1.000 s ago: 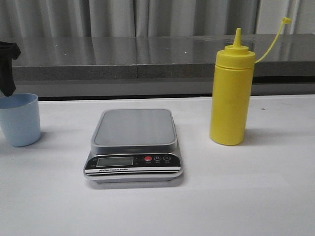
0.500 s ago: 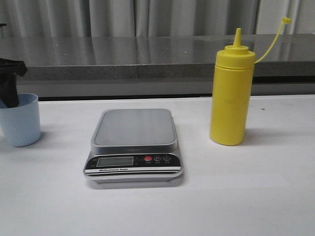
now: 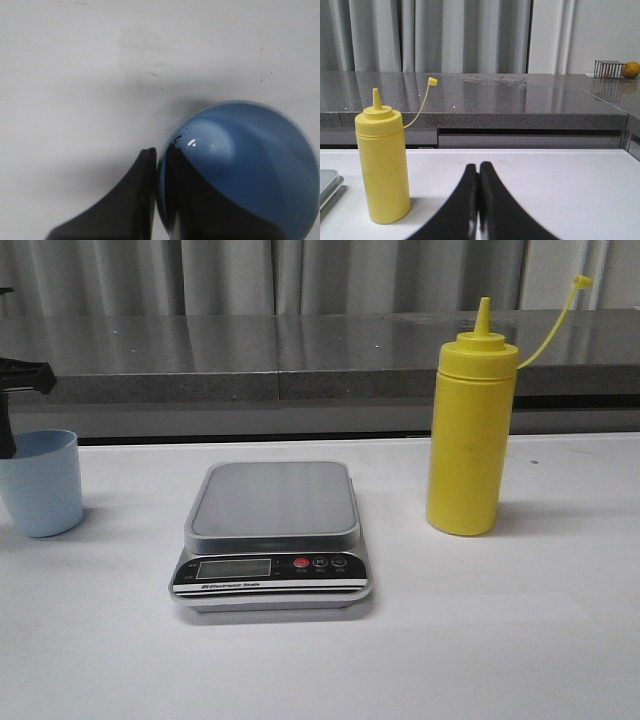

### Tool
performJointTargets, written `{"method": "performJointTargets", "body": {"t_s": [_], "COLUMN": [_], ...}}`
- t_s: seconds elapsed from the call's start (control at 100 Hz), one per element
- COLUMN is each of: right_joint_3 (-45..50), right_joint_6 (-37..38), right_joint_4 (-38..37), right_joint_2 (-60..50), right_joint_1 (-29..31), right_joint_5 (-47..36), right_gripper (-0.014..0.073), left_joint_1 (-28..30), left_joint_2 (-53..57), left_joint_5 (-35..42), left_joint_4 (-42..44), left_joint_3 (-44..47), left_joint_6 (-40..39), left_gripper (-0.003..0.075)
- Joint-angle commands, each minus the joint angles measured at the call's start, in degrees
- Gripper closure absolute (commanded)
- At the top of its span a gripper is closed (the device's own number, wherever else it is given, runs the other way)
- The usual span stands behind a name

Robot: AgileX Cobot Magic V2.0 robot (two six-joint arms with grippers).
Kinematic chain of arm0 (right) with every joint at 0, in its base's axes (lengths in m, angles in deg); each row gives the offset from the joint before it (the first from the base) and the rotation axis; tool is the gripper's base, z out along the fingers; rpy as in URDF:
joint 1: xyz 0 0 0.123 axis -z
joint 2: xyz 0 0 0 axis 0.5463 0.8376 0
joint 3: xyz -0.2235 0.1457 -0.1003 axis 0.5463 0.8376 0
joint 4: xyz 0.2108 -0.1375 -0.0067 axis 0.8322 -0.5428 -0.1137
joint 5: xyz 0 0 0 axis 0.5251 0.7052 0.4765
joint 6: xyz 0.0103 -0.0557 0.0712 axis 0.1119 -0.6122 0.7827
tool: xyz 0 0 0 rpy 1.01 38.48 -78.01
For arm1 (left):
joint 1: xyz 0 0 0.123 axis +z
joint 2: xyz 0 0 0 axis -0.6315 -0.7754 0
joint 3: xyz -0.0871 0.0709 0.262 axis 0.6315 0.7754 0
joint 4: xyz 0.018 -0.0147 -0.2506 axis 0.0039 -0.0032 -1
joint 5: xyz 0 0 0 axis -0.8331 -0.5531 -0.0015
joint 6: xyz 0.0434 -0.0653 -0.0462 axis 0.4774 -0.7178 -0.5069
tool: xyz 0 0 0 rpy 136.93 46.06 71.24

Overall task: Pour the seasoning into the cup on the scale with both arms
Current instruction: 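Lift the blue cup with the left gripper and carry it over the scale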

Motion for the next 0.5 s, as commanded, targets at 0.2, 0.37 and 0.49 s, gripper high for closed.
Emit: {"method": "performJointTargets", "body": {"t_s": [0.2,0.37,0.49], "right_joint_3": [-0.2,-0.2,-0.2], "right_joint_6": [0.1,0.1,0.1], "right_joint_4": [-0.5,-0.5,-0.5], "right_joint_2": [-0.8,-0.8,-0.8], "right_joint_1": [0.3,0.3,0.3], "right_joint_5": [-4.4,-4.4,-4.4], "right_gripper": [0.0654,0.0654,0.0654], "left_joint_1": [-0.4,-1.4,-3.3], "left_joint_2": [2.6,2.6,2.6], "left_joint_5": [-1.9,-8.2,-12.4], "left_joint_4": [-1.9,-2.3,-2.3], "left_joint_3": [-4.8,-13.1,-19.6], "left_joint_6": [-0.2,-0.2,-0.2], "left_gripper": [0.0710,0.0710,0.0710]}}
